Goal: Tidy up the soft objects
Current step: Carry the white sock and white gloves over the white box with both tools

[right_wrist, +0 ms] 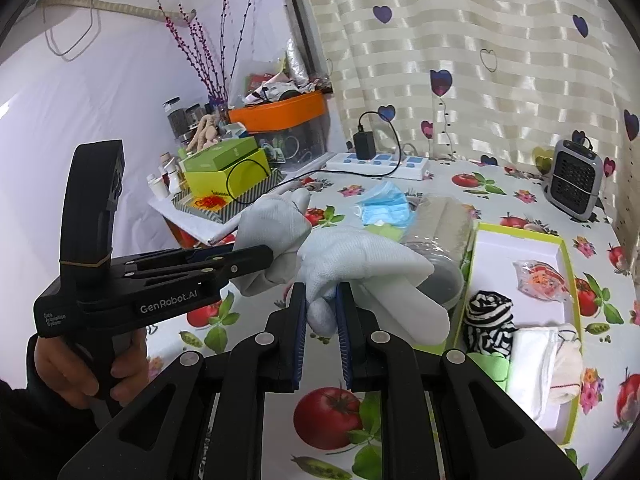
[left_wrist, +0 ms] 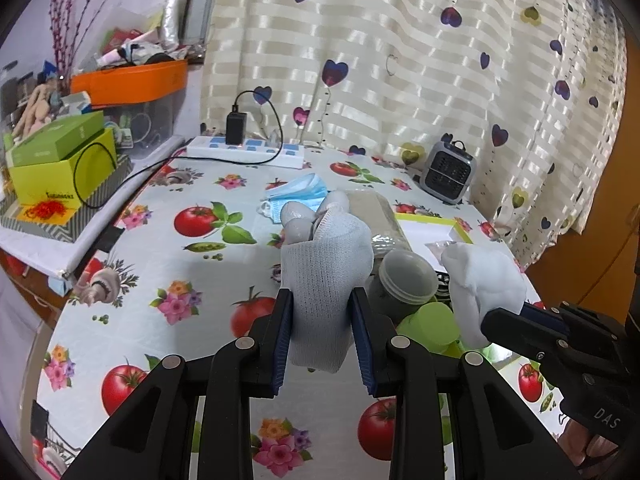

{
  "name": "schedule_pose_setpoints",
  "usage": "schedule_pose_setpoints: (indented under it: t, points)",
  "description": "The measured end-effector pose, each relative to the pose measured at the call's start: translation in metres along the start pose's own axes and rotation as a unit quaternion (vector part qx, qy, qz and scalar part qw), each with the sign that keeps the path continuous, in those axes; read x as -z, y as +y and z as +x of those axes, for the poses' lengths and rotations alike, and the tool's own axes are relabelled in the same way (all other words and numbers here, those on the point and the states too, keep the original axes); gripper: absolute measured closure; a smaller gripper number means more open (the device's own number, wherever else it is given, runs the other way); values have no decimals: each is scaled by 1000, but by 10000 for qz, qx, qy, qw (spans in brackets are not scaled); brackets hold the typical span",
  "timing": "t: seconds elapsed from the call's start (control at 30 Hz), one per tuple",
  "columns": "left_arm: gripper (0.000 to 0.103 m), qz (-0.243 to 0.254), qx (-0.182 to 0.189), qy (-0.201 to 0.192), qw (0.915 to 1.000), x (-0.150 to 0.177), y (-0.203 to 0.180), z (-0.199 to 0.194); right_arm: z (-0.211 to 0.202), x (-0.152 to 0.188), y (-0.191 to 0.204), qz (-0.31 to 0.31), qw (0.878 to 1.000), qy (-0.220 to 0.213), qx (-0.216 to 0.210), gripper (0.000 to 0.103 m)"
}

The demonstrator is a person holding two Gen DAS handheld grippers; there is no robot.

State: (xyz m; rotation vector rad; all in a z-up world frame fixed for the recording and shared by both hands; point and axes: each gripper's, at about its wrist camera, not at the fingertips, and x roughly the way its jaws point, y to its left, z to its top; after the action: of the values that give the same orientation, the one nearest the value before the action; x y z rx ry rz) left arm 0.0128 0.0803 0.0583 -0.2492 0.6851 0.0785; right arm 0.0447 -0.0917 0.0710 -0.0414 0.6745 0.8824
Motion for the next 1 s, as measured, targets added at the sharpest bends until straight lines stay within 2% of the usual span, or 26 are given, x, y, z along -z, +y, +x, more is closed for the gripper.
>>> schedule_pose_setpoints:
  t: [1.0]
  points:
    - [75,442,483,169,9977,-6,-62,25,-19,9,-44,496,9981,-68,370,88]
